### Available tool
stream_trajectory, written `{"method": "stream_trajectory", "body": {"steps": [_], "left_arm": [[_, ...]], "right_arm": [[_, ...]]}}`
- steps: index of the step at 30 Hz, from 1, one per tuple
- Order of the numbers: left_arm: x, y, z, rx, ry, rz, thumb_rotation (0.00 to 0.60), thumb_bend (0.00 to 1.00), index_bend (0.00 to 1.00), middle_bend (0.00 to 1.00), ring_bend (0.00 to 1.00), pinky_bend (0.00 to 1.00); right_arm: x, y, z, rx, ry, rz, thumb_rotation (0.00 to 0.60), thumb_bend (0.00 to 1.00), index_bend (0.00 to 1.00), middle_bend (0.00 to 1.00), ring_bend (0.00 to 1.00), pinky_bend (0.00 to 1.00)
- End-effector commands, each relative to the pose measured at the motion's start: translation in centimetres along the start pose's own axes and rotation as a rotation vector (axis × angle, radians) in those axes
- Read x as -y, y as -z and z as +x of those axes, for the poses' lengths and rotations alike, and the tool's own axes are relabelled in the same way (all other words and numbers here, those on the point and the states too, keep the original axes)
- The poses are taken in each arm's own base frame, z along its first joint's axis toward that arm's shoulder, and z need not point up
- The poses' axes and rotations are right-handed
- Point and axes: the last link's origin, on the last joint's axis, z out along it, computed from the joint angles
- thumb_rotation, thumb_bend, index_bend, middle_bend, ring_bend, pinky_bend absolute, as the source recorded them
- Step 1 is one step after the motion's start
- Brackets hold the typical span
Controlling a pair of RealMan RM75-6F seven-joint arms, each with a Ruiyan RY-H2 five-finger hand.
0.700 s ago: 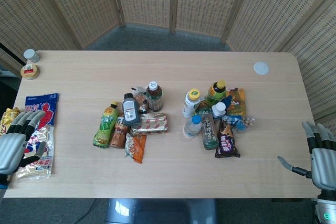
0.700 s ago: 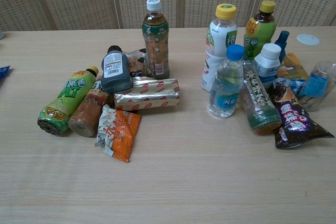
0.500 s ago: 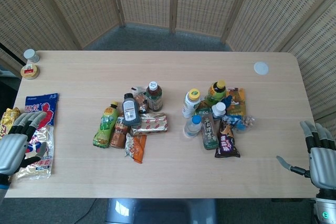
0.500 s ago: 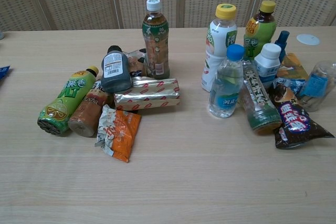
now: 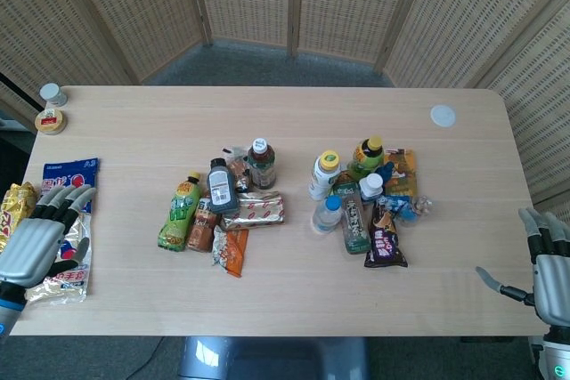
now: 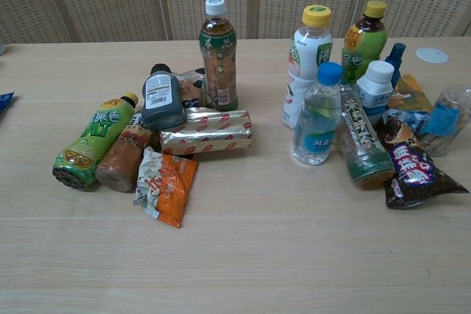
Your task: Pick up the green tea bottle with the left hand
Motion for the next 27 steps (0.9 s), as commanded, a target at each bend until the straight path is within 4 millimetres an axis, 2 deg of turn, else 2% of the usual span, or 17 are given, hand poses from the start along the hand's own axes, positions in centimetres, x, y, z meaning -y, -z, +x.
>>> {"method": "stream_trajectory", "body": {"steps": [1, 5, 13, 21, 27], "left_arm": [[-0.1, -1.4, -0.5, 0.045, -0.088, -0.037, 0.600, 0.55, 0.00, 0.00, 0.00, 0.00], [0.2, -3.1, -1.6, 0.111, -0.194, -0.064, 0.600, 0.52, 0.00, 0.00, 0.00, 0.00], [0.4, -7.2, -4.4, 0.208, -0.351, -0.134, 0.600, 0.35, 0.00, 0.00, 0.00, 0.00], [-0.3, -9.7, -6.7, 0.246, -0.414, -0.227, 0.600, 0.18, 0.00, 0.00, 0.00, 0.00], [-1.5, -11.8, -8.2, 0.256, -0.457, -0.293, 0.600, 0.15, 0.00, 0.00, 0.00, 0.00]], "right_arm": [[0.0, 0.1, 0.1, -0.003, 0.000, -0.001, 0.304, 0.15, 0.00, 0.00, 0.00, 0.00], [-0.2, 0.2, 0.3, -0.004, 0.003, -0.006, 0.303, 0.15, 0.00, 0.00, 0.00, 0.00], [-0.7, 0.8, 0.7, -0.019, 0.010, -0.028, 0.304, 0.15, 0.00, 0.00, 0.00, 0.00], [-1.1, 1.3, 1.5, -0.046, 0.026, -0.047, 0.305, 0.15, 0.00, 0.00, 0.00, 0.00], [-1.3, 1.5, 1.7, -0.056, 0.034, -0.059, 0.328, 0.15, 0.00, 0.00, 0.00, 0.00]]}}
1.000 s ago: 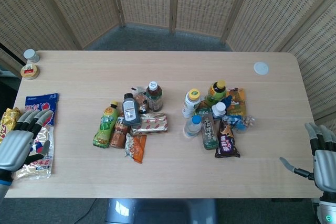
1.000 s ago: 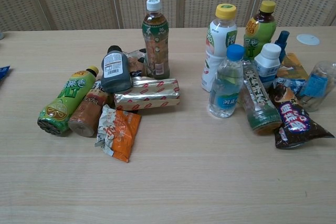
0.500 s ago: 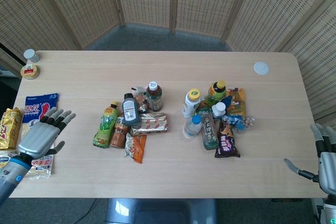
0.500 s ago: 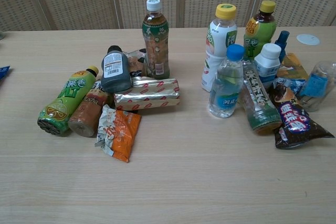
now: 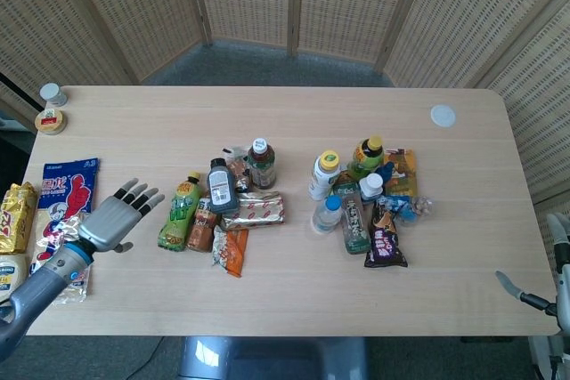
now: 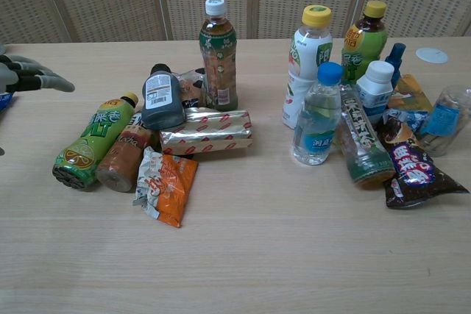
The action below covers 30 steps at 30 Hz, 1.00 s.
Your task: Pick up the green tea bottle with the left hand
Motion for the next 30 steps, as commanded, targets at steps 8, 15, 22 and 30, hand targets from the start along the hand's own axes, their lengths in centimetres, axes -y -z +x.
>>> {"method": "stream_trajectory", "body": {"steps": [8, 15, 22, 30], "left_arm": [[-1.7, -4.0, -0.5, 0.015, -0.072, -0.084, 0.600, 0.15, 0.00, 0.00, 0.00, 0.00], [-2.5, -6.1, -0.8, 0.033, -0.100, -0.111, 0.600, 0.14, 0.00, 0.00, 0.00, 0.00], [-3.2, -7.3, -1.3, 0.055, -0.131, -0.129, 0.600, 0.14, 0.00, 0.00, 0.00, 0.00], [-2.6, -6.5, -1.7, 0.083, -0.140, -0.116, 0.600, 0.14, 0.00, 0.00, 0.00, 0.00]], "right_arm": [[-0.6, 0.3, 0.7, -0.025, 0.022, -0.029, 0.338, 0.15, 0.00, 0.00, 0.00, 0.00], [-1.1, 0.7, 1.1, -0.040, 0.032, -0.049, 0.350, 0.15, 0.00, 0.00, 0.00, 0.00], [-1.3, 0.8, 1.3, -0.051, 0.031, -0.054, 0.350, 0.15, 0.00, 0.00, 0.00, 0.00], [-1.4, 1.0, 1.5, -0.059, 0.024, -0.054, 0.349, 0.15, 0.00, 0.00, 0.00, 0.00]]}}
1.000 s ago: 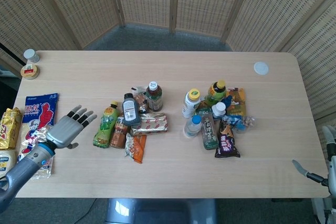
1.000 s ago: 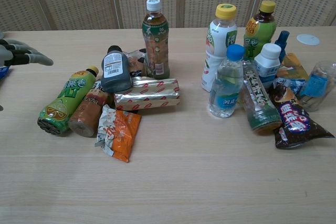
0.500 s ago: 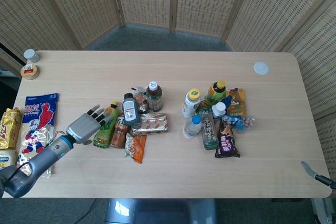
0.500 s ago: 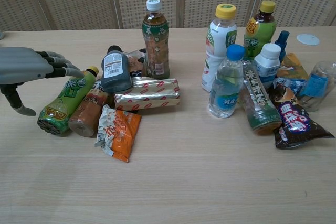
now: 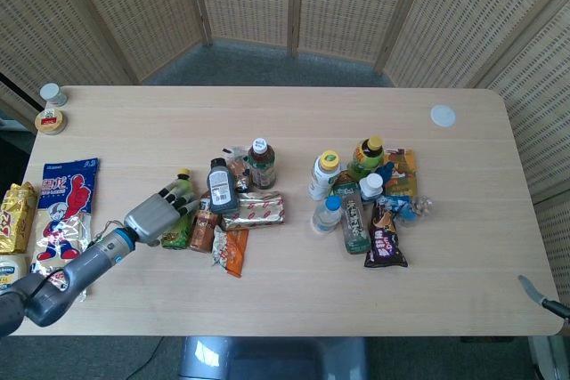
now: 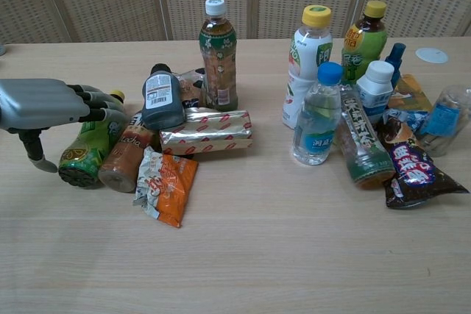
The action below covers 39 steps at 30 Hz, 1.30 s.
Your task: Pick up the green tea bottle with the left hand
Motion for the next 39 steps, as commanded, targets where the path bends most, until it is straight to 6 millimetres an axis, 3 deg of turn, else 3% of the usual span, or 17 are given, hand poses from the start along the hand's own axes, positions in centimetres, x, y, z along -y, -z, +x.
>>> {"method": "stream_trajectory", "body": {"steps": [1, 11, 25, 29, 33, 37, 39], "left_arm": [[0.4, 0.8, -0.3, 0.008, 0.001, 0.014, 0.600, 0.14, 0.00, 0.00, 0.00, 0.00], [0.6, 1.3, -2.2, 0.055, 0.018, 0.044, 0.600, 0.14, 0.00, 0.00, 0.00, 0.00], [0.4, 0.1, -2.2, 0.048, 0.067, 0.062, 0.600, 0.14, 0.00, 0.00, 0.00, 0.00], [0.5, 0.2, -2.2, 0.048, 0.080, 0.071, 0.600, 0.14, 0.02, 0.07, 0.01, 0.00], [0.6, 0.7, -1.9, 0.044, 0.126, 0.081, 0.600, 0.14, 0.13, 0.21, 0.17, 0.02], [0.6, 1.9, -1.2, 0.047, 0.226, 0.071, 0.600, 0.14, 0.28, 0.39, 0.36, 0.19], [0.6, 2.5, -0.9, 0.033, 0.246, 0.065, 0.600, 0.14, 0.29, 0.41, 0.40, 0.22]], "right_arm": [[0.0, 0.0, 0.0, -0.003, -0.002, 0.003, 0.348, 0.15, 0.00, 0.00, 0.00, 0.00], [0.1, 0.2, 0.2, -0.012, -0.007, 0.005, 0.350, 0.15, 0.00, 0.00, 0.00, 0.00], [-0.4, 0.8, 0.6, -0.017, -0.005, -0.013, 0.352, 0.15, 0.00, 0.00, 0.00, 0.00], [-0.5, 0.8, 0.7, -0.019, -0.007, -0.016, 0.351, 0.15, 0.00, 0.00, 0.00, 0.00], [-0.6, 0.8, 0.6, -0.018, -0.012, -0.015, 0.351, 0.15, 0.00, 0.00, 0.00, 0.00], [-0.6, 0.7, 0.6, -0.019, -0.013, -0.012, 0.351, 0.15, 0.00, 0.00, 0.00, 0.00], [-0.6, 0.7, 0.5, -0.019, -0.016, -0.011, 0.353, 0.15, 0.00, 0.00, 0.00, 0.00]]}}
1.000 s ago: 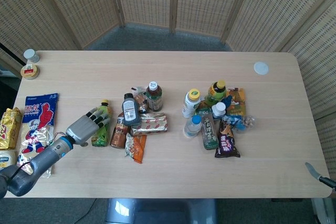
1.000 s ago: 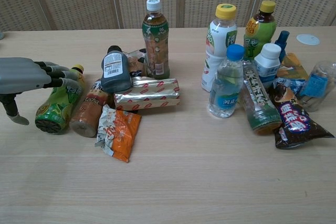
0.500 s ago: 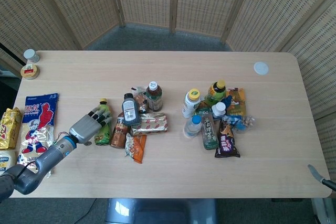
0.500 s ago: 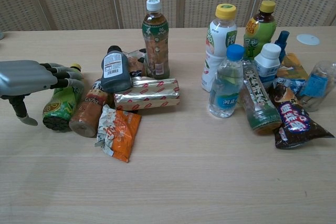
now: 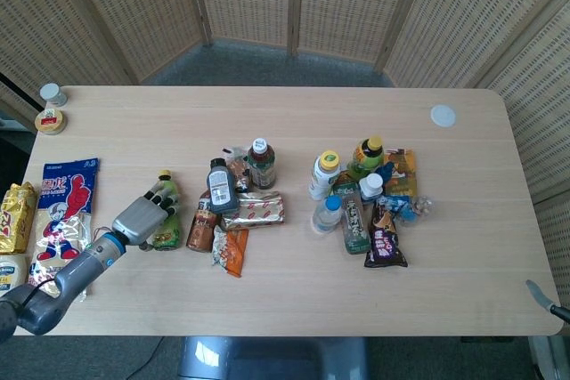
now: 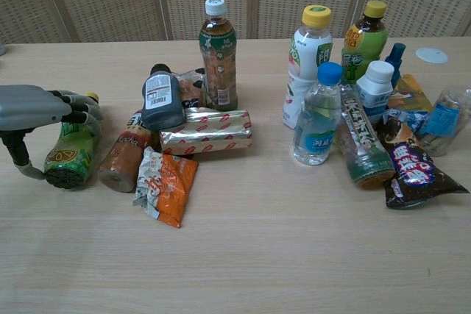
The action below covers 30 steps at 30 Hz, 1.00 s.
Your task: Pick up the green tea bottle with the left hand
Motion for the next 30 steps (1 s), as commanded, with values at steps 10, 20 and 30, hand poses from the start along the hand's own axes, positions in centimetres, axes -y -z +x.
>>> {"method": "stream_trajectory", "body": {"steps": [10, 20, 30], "left_arm": [[1.3, 0.1, 0.1, 0.025, 0.013, 0.013, 0.600, 0.14, 0.00, 0.00, 0.00, 0.00], [1.3, -0.9, -0.6, 0.048, 0.023, 0.030, 0.600, 0.14, 0.02, 0.03, 0.01, 0.00], [1.5, -0.7, -1.3, 0.046, 0.006, 0.046, 0.600, 0.27, 0.46, 0.50, 0.45, 0.36]], "right_arm": [[0.1, 0.1, 0.2, -0.009, 0.000, -0.003, 0.350, 0.15, 0.00, 0.00, 0.00, 0.00], [-0.1, 0.3, 0.6, -0.013, 0.001, -0.008, 0.352, 0.15, 0.00, 0.00, 0.00, 0.00], [0.0, 0.2, 0.5, -0.012, -0.008, -0.005, 0.352, 0.15, 0.00, 0.00, 0.00, 0.00]]}}
